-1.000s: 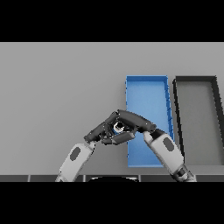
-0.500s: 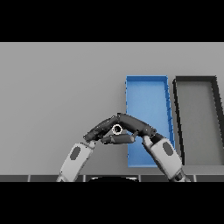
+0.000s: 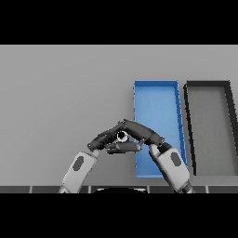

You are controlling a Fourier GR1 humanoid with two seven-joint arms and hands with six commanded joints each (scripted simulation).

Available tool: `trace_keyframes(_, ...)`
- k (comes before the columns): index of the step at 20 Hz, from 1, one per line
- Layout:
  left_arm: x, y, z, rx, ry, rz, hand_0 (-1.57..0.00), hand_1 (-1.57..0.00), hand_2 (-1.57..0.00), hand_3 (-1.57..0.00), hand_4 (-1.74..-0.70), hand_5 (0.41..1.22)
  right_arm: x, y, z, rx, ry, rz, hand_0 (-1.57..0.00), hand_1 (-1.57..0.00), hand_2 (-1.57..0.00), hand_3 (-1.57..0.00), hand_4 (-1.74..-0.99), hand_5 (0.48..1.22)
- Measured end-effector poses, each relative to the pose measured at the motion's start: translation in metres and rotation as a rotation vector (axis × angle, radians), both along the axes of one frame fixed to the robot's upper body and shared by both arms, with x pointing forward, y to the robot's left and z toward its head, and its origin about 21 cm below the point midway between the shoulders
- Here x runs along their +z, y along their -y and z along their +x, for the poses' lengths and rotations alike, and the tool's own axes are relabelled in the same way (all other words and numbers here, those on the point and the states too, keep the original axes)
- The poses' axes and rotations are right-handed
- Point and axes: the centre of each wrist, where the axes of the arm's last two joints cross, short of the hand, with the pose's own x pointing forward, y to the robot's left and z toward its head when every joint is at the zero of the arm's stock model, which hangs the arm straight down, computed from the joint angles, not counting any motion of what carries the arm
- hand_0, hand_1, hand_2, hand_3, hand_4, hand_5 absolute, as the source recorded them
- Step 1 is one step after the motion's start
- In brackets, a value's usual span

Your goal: Pick up the blue pipe and place it into the blue bin.

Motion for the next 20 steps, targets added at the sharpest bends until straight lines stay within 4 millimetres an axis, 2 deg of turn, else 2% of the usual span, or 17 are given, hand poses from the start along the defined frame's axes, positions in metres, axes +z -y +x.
trace_keyframes(3, -0.001, -0.001, 0.001, 0.021, -0.044, 0.046, -0.13, -0.12, -0.11, -0.09, -0.99, 0.729, 0.001, 0.001, 0.001, 0.0, 0.012, 0.018, -1.57, -1.57, -1.57, -1.57, -1.499, 1.219)
trace_keyframes(6, -0.001, -0.002, -0.001, 0.038, -0.055, 0.023, -0.06, -0.06, -0.06, -0.05, -0.97, 0.607, -0.002, 0.006, 0.001, -0.004, 0.026, 0.024, -1.57, -1.57, -1.57, -1.57, -1.499, 1.22)
trace_keyframes(7, -0.005, -0.006, -0.001, 0.049, -0.08, 0.04, -0.05, -0.05, -0.05, -0.04, -0.97, 0.578, 0.002, 0.002, 0.0, 0.006, 0.039, 0.041, -1.57, -1.57, -1.57, -1.57, -1.499, 1.22)
trace_keyframes(10, -0.005, 0.0, 0.002, 0.069, -0.099, 0.059, -0.03, -0.02, -0.02, -0.02, -0.97, 0.531, 0.005, 0.001, 0.002, -0.011, 0.032, 0.065, -1.57, -1.57, -1.57, -1.57, -1.497, 1.221)
trace_keyframes(12, -0.008, -0.002, 0.002, 0.076, -0.097, 0.058, -0.02, -0.01, -0.01, -0.01, -0.97, 0.512, 0.013, 0.007, 0.005, -0.007, 0.022, 0.11, -1.57, -1.57, -1.57, -1.57, -1.495, 1.221)
trace_keyframes(15, -0.009, 0.001, 0.0, 0.069, -0.107, 0.073, -0.01, -0.01, -0.01, -0.01, -0.97, 0.489, 0.037, 0.009, 0.006, 0.016, -0.025, 0.155, -1.57, -1.57, -1.57, -1.57, -1.494, 1.221)
trace_keyframes(20, -0.008, -0.005, -0.001, 0.08, -0.104, 0.081, 0.0, 0.0, 0.0, 0.0, -0.95, 0.474, 0.097, 0.024, 0.022, 0.004, -0.045, 0.277, -1.57, -1.57, -1.57, -1.57, -1.497, 1.221)
